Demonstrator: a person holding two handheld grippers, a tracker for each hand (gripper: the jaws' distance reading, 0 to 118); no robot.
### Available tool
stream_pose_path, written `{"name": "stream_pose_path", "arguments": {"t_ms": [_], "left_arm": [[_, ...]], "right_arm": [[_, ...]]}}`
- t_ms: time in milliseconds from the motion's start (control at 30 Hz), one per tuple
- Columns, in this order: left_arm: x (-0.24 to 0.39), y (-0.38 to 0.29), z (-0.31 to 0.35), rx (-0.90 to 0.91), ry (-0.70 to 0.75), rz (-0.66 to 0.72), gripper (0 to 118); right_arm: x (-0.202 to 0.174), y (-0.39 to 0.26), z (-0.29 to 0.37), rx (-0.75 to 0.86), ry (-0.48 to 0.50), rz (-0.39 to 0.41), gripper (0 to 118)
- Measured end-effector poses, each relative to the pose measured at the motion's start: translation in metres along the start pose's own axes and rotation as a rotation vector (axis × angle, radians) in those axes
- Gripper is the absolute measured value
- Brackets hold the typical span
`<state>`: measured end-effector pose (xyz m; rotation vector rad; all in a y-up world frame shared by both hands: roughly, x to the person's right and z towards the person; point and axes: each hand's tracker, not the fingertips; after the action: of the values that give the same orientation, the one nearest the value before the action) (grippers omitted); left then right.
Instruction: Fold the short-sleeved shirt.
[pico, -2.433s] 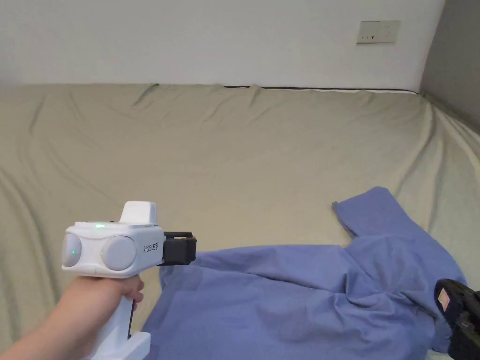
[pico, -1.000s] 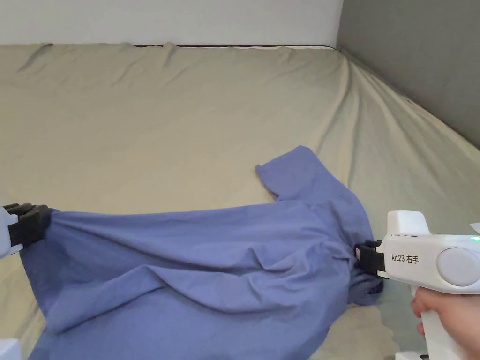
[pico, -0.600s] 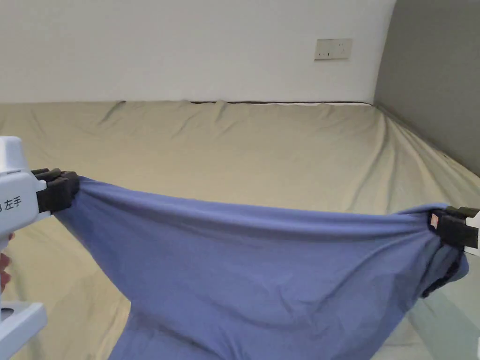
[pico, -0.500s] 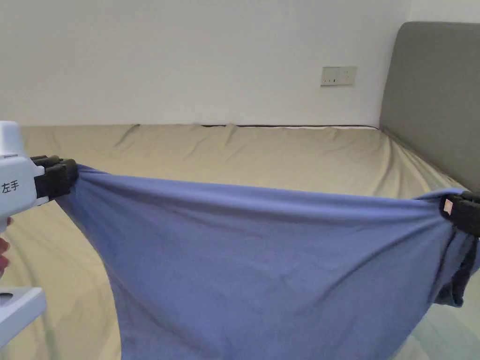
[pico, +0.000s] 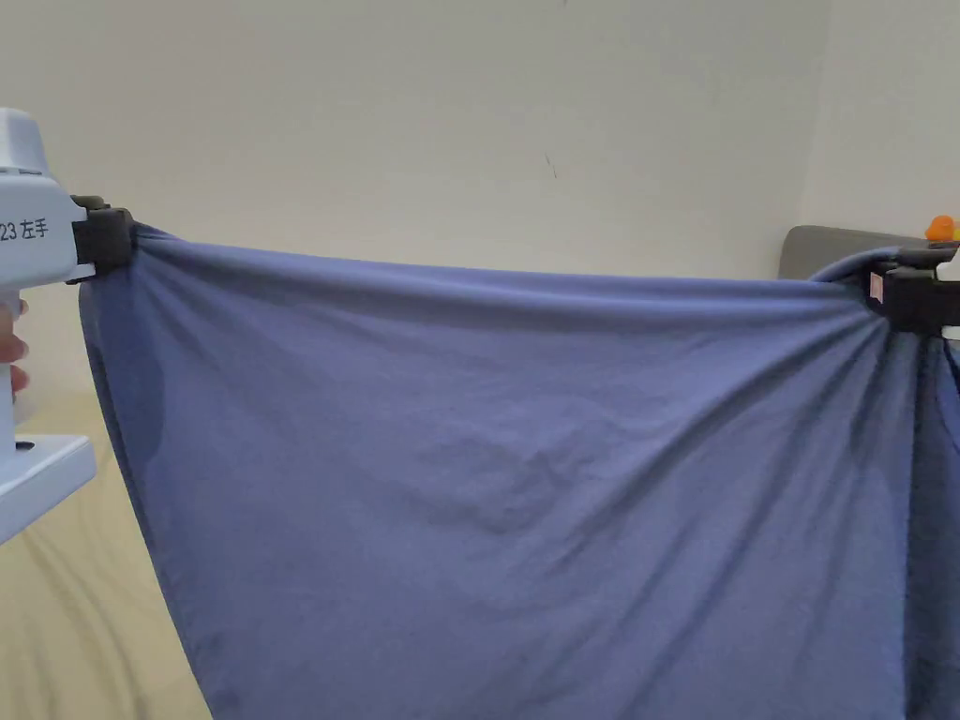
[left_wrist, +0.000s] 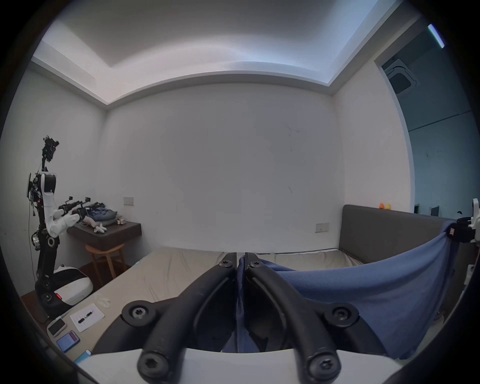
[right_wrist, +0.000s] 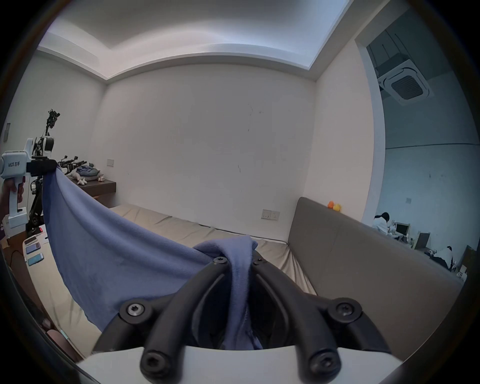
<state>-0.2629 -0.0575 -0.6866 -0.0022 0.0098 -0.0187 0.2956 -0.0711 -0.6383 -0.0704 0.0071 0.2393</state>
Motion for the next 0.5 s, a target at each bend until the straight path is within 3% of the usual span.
{"name": "stream_pose_path", "arguments": {"t_ms": [267,500], "left_arm": [[0.02,0.031,-0.043,0.015,0.064,-0.066,1],[0.022,0.031,-0.12,-0.011,0.073,-0.081,1]], "right_arm": [[-0.008,0.03,-0.053,-0.006,-0.044,0.044,8],[-0.006,0.03,-0.138,-0.009,-0.052,0.028,8]]}}
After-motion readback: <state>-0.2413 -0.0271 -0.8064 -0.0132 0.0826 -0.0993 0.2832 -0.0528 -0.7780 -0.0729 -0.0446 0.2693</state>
